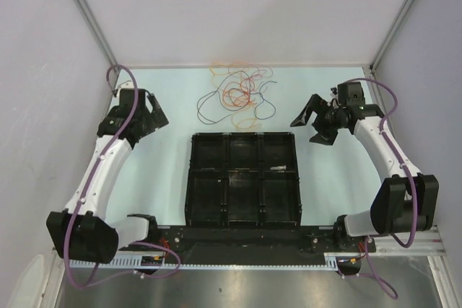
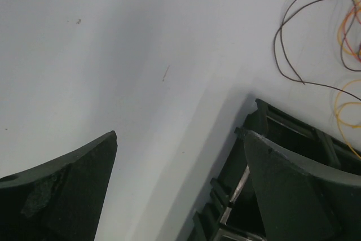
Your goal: Untangle the cables
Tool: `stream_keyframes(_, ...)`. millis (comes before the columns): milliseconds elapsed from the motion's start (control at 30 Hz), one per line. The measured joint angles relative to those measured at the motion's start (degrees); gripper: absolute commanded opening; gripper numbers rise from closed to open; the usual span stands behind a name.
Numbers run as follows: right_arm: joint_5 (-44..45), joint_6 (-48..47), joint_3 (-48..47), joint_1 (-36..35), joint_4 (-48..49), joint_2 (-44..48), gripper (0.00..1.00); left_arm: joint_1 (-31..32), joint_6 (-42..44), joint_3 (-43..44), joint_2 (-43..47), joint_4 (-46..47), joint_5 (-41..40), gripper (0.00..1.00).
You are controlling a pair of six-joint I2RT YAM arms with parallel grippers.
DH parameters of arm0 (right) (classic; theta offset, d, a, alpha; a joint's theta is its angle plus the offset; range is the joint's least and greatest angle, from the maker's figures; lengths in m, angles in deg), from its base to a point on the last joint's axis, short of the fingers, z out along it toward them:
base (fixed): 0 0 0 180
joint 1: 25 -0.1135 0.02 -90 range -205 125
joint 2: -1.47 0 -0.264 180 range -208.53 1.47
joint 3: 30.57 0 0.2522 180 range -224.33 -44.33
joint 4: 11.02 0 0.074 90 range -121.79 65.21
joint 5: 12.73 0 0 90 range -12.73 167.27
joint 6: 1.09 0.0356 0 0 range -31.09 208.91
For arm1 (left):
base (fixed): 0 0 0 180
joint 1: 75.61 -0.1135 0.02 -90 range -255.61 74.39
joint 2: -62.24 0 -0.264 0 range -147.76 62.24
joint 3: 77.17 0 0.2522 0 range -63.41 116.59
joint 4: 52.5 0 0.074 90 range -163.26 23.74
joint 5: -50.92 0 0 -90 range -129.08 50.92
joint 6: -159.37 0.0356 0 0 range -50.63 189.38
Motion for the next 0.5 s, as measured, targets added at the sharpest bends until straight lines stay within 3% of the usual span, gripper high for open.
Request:
stream_keyframes(200, 3.5, 0.2, -0.1, -0.1, -2.1, 1.5, 1.00, -0.3, -4.9, -2.1, 4.8, -0.5, 8.8, 0.99)
stream_keyframes(367, 9.5, 0.5, -0.2, 0.2, -5.4, 2.8, 1.00, -3.5, -15.5, -13.6, 7.4, 8.3, 25.3, 1.00)
stream_keyframes(500, 9.1, 0.9, -0.8, 1.1, -6.2, 4.4, 1.00, -4.1, -18.1, -15.3, 8.3, 10.7, 27.7, 1.00)
